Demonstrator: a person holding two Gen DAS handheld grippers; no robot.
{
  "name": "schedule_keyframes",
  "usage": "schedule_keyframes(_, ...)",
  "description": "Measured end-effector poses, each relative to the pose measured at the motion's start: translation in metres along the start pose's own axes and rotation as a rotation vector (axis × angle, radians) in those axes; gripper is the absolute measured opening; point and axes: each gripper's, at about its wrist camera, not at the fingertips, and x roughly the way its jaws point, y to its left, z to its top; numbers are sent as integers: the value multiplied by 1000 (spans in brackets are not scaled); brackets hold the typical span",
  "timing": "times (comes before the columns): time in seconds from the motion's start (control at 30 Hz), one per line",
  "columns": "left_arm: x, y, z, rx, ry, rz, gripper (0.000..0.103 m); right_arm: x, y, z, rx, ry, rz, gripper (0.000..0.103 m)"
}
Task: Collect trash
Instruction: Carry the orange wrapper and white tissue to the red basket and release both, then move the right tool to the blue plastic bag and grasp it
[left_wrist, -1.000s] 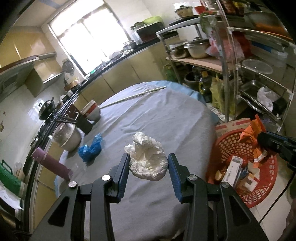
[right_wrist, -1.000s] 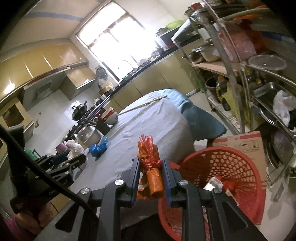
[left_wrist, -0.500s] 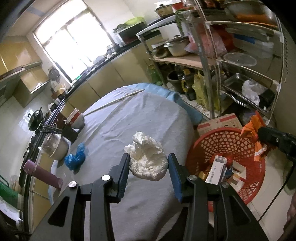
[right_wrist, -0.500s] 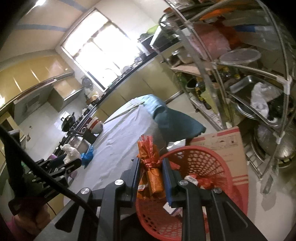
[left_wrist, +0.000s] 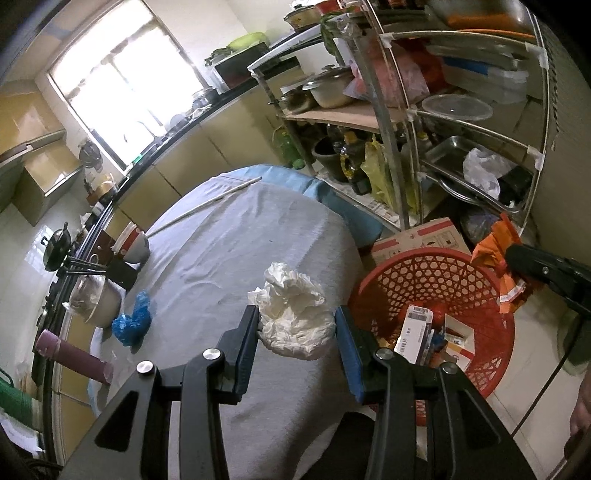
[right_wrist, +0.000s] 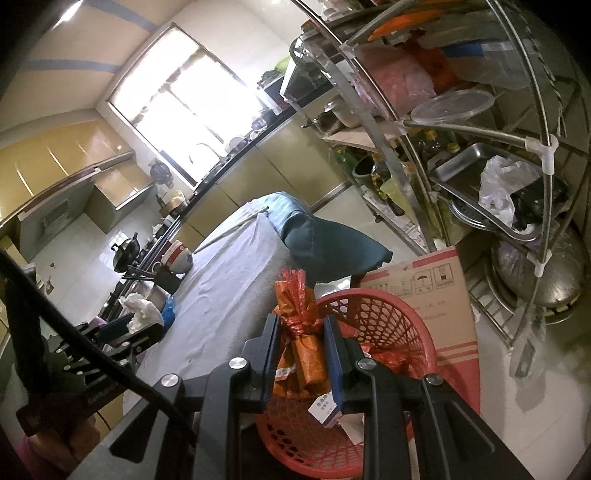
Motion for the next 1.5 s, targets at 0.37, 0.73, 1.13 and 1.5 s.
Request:
schedule_keyframes(0.37,5,-5,-1,12,10,-25,44,6,-4,0,14,22,-13,25)
schedule_keyframes(0.73,16,-10,-4,21,38,-93,44,16,-8,-4,28,55,-20,26)
schedule_keyframes(1.13,51,-26,-20,-16,145,-401,48,29,-20,-13,70,128,-24,28)
schedule_keyframes(1.5,60,-6,-39,-41,187,-389,62,33,-13,-11,85,144,-23,28)
